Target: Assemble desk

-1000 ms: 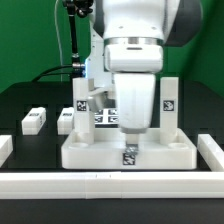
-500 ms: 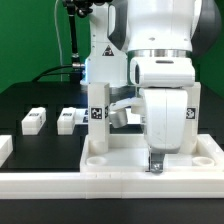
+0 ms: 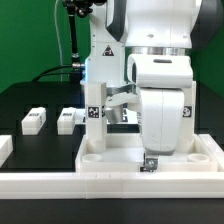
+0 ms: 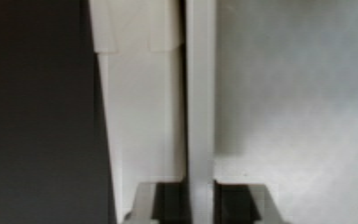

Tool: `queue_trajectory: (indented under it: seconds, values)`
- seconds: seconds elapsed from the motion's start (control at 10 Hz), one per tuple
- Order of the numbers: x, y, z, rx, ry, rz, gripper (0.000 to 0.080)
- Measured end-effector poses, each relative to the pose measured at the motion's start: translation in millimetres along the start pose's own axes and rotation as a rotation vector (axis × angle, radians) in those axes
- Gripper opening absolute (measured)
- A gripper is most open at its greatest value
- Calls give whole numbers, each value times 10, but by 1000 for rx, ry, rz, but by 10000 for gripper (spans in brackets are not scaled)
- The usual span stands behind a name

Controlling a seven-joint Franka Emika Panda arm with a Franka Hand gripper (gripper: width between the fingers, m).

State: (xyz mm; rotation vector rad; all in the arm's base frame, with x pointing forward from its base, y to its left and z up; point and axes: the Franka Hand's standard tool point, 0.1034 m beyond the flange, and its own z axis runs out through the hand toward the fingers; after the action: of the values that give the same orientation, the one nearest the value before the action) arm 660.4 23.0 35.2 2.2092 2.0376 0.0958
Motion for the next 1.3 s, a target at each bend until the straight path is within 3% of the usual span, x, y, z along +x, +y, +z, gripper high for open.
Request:
queue_trajectory:
  seconds: [0.1,0.2,0.3,0.4,0.5,0.6,1.1,1.2,1.3]
  values:
    - [-4,-1,2,0,0,1,137]
    - [-6,-2,5,1,-1,1,137]
    - [-8,-3,7,1,-1,1,340]
    - [-11,-4,8,1,-1,2,475]
    - [-13,-4,9,1,-1,2,475]
    - [-16,-4,9,1,-1,2,610]
    - [-26,-3,11,2,-1,4,648]
    - [-35,25,-42,-1,-3,25,648]
    - [-86,86,-273,5,-11,53,648]
